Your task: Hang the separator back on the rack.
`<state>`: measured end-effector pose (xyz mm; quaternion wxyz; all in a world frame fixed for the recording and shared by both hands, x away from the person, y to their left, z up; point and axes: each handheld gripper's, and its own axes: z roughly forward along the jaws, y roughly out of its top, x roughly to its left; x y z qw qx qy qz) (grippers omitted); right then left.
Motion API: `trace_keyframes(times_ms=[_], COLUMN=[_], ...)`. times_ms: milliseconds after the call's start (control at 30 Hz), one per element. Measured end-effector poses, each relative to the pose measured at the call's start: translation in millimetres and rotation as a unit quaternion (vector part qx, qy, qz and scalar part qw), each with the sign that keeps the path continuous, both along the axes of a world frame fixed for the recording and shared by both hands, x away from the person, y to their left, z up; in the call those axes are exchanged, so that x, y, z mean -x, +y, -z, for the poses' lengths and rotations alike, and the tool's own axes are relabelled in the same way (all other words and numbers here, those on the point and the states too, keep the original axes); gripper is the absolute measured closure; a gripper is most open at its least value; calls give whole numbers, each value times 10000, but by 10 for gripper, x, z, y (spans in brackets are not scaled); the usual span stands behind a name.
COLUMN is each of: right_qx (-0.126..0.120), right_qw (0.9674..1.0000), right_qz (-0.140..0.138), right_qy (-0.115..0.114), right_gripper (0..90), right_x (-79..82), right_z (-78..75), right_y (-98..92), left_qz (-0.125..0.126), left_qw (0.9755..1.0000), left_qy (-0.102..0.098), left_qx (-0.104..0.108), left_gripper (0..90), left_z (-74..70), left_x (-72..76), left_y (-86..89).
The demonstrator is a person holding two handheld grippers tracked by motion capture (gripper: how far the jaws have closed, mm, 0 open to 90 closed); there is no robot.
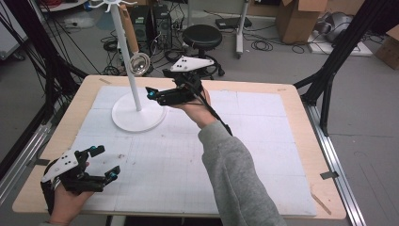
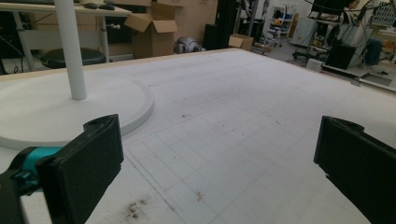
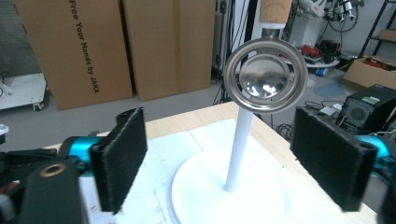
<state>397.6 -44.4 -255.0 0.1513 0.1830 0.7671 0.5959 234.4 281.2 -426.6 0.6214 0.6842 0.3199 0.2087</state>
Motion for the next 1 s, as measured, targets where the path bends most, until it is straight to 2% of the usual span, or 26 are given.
trace_keyframes(times_ms=[300, 400, 667, 800, 1000], right_qx=[3, -44, 40, 65, 77], right_qw=[9999, 10000, 10000, 10000, 9999], right_qz=[-105, -53, 35, -13, -70], right_qy=[22, 16, 38, 52, 42], right_gripper=[92, 12, 12, 12, 12], right_x=[96, 137, 242, 304, 389], right_z=[142, 195, 335, 417, 536], right_y=[-194, -271, -473, -575, -747], left_qz=[37, 45, 56, 49, 28], left_qw=[10000, 10000, 10000, 10000, 10000], left_qy=[17, 15, 1, 2, 5], left_qx=[-6, 1, -4, -70, -62], left_gripper=[18, 18, 18, 18, 18], left_z=[3, 2, -3, -3, -3], left_x=[15, 20, 28, 37, 34], left_y=[9, 10, -13, -12, -12])
